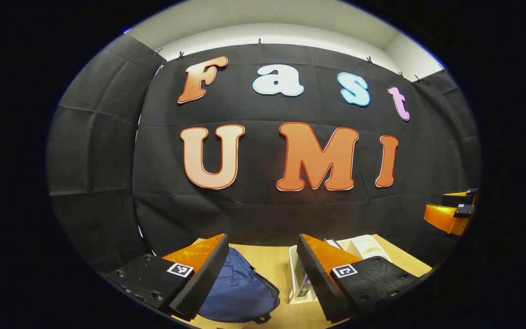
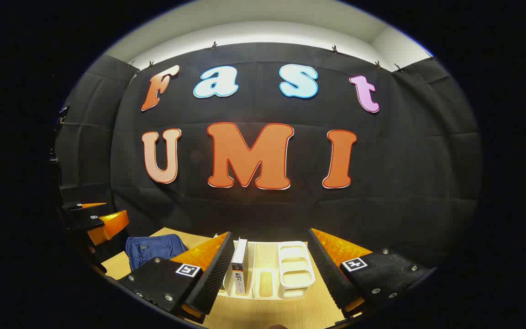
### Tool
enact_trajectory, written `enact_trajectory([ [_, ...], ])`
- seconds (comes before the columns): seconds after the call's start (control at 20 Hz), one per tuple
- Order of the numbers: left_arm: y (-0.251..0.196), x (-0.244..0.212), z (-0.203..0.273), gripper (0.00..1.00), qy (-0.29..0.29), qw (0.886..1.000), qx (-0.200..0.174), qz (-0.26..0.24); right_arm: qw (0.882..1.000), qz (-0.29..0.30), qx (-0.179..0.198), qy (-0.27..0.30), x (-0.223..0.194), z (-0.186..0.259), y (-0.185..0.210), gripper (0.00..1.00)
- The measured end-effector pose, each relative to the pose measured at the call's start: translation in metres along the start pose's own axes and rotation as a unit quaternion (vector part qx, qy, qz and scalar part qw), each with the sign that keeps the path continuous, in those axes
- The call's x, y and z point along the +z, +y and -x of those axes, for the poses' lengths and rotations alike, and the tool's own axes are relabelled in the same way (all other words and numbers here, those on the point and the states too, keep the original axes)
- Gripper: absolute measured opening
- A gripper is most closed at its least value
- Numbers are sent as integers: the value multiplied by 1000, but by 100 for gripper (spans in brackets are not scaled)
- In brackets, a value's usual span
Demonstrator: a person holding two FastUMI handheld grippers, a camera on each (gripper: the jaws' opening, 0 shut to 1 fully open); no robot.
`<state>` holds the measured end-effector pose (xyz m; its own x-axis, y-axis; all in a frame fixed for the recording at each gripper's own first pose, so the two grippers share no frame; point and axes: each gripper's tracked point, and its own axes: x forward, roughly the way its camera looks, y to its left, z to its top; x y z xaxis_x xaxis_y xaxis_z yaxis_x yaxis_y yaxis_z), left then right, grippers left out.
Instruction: Open the schoolbag, grab two books from the bookshelf and put them into the schoolbag.
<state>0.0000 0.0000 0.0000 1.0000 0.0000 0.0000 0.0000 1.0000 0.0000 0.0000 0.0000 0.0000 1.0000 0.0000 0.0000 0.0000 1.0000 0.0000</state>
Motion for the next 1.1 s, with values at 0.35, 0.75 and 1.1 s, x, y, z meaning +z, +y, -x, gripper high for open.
enact_trajectory([
  [0.35,-4,0,3,94,2,1000,-8,-1,1000,-1,-2,3,-3,2,-3,96],
  [0.75,-6,0,4,93,-3,1000,-7,-5,1000,-2,-7,2,-2,8,-6,96],
  [1.1,-3,0,8,94,-3,1000,-6,-5,1000,-5,-11,6,-5,12,-11,96],
])
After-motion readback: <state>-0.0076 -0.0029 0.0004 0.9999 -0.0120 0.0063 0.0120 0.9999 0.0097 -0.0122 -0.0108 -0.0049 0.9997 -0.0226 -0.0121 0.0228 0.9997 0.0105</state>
